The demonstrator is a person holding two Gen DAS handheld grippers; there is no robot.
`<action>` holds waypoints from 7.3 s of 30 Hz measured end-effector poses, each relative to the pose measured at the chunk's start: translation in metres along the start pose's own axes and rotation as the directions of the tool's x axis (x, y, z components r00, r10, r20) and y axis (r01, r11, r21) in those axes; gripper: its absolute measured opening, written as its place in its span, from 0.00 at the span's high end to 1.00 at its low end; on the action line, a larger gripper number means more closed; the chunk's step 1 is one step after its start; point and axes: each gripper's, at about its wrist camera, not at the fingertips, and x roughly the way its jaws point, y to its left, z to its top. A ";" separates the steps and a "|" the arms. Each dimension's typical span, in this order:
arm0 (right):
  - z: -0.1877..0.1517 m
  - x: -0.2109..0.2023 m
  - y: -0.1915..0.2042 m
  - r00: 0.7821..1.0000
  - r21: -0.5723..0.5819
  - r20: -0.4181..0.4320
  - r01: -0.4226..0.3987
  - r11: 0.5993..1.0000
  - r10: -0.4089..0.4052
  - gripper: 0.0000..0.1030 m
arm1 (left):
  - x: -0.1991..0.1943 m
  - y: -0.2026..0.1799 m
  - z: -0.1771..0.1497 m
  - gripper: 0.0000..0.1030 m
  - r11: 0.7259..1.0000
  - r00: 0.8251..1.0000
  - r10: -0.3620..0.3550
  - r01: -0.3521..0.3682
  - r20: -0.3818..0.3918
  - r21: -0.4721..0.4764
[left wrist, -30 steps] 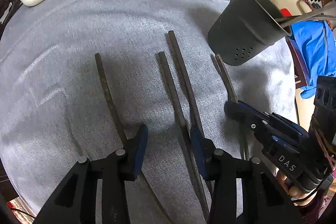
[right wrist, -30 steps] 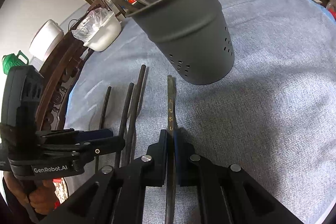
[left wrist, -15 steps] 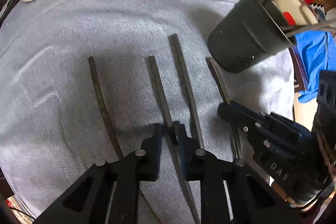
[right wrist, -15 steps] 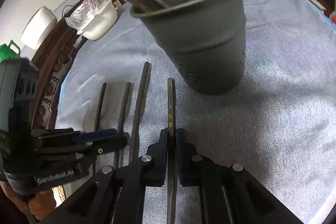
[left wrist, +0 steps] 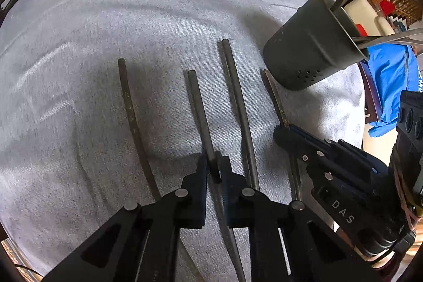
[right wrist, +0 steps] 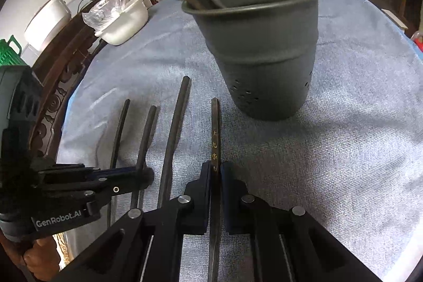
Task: Organize utensils
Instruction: 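Lift both held chopsticks off the cloth and carry them toward the grey cup, then position both held chopsticks above the grey cup rim, then lower the held chopsticks into the grey cup and open both tools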
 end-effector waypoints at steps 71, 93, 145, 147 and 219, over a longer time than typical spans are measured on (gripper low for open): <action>0.040 -0.157 0.019 0.869 -0.120 0.458 -0.151 0.981 0.189 0.94 | -0.180 -0.089 -0.010 0.94 0.981 0.881 0.087 -0.157 0.465 0.114; 0.013 -0.156 -0.027 0.874 0.012 0.445 -0.224 0.974 0.196 0.94 | -0.074 -0.020 0.020 0.85 0.995 0.984 0.078 -0.086 0.162 0.045; -0.006 -0.131 -0.017 0.904 0.025 0.369 -0.242 0.970 0.216 0.94 | -0.016 -0.028 0.014 0.67 0.991 0.984 0.134 -0.134 0.115 -0.009; -0.007 -0.132 -0.016 0.903 0.022 0.369 -0.243 0.970 0.218 0.94 | -0.006 -0.026 0.030 0.67 0.991 0.987 0.133 -0.133 0.086 -0.013; 0.030 -0.186 0.001 0.547 0.106 0.825 0.098 0.989 -0.143 0.92 | -0.175 -0.126 0.031 0.94 0.995 0.773 -0.028 -0.038 0.634 0.090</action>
